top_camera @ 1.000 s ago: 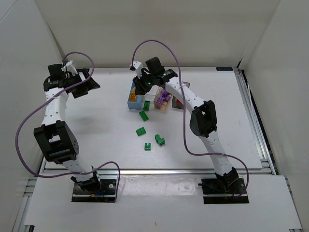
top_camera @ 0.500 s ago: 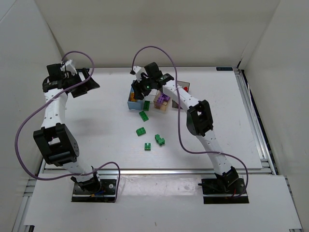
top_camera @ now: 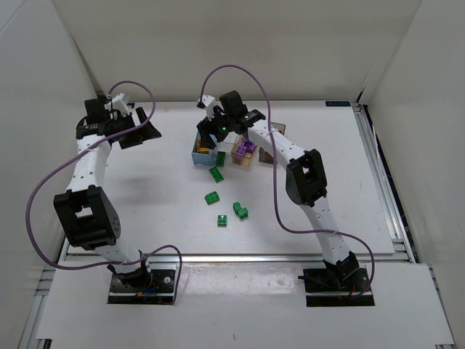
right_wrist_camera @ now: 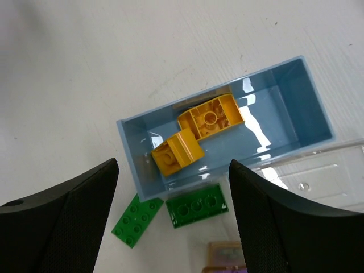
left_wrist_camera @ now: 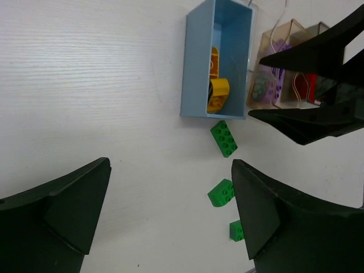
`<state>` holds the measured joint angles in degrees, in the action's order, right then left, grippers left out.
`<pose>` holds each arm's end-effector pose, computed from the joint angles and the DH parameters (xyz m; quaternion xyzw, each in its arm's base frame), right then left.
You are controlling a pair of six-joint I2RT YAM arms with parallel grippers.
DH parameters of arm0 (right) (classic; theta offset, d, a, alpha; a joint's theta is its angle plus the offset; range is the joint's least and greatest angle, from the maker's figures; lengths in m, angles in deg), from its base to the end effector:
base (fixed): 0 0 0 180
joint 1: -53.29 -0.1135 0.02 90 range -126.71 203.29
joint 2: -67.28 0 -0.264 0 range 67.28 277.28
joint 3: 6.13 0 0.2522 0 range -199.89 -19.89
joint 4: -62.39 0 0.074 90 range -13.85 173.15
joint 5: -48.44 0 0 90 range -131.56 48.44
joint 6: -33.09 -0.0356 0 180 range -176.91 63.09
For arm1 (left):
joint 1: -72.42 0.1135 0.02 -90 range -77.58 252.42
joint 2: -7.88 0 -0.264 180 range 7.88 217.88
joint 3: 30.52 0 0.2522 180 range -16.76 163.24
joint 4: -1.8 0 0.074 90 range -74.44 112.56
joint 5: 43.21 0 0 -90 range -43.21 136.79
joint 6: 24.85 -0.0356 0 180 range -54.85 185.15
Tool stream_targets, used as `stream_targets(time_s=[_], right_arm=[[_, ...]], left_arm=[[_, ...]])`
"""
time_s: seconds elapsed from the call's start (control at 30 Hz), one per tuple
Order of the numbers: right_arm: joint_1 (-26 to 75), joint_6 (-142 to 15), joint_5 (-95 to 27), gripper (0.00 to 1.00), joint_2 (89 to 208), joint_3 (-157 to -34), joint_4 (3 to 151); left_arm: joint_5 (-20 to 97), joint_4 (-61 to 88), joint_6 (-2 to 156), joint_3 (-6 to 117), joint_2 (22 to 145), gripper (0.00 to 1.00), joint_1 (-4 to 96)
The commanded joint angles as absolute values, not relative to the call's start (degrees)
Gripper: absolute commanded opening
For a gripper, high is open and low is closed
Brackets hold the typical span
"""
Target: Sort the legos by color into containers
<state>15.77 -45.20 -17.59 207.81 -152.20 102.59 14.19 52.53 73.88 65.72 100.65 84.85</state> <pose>0.4373 0.3540 0.2451 -0.4485 0.7474 0.2807 0.4017 0.3509 0.0577 0.3161 -0.0636 0.8974 -0.2499 0.3580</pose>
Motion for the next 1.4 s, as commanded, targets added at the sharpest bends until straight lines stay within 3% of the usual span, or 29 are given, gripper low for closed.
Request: stream_targets(time_s=[0.0,0.13,0.27,0.4,0.67,0.83,1.37], right_arm=[[16.20,-44.43,-20.01,0.82,198.78,-150.59,99.26],[18.91,-44.51,-22.40,0.80,195.17,-148.66,103.48],[22.26,-42.85,-23.36,0.80,186.91,-136.56,104.01],[25.95,-39.69,-26.35,0.80,181.37,-127.07,105.07],[34.39,-36.17,-28.02,0.80,174.33,-115.26,105.77],[35.45,-35.46,-27.94,0.81,173.19,-114.20,106.56],[35.45,-33.53,-28.11,0.81,171.25,-112.18,107.27]], left_arm=[[14.71,51.59,71.31,64.71,96.91,0.95,82.01],[16.82,54.30,66.04,64.72,96.30,0.83,74.82],[16.29,56.95,56.23,60.59,92.79,0.74,66.20],[17.08,61.52,46.47,56.46,91.11,0.76,57.50],[26.48,57.23,44.85,48.12,93.65,0.77,42.91],[32.46,52.21,43.63,43.45,95.06,0.77,38.85],[35.02,42.45,37.65,42.83,103.50,0.75,38.49]])
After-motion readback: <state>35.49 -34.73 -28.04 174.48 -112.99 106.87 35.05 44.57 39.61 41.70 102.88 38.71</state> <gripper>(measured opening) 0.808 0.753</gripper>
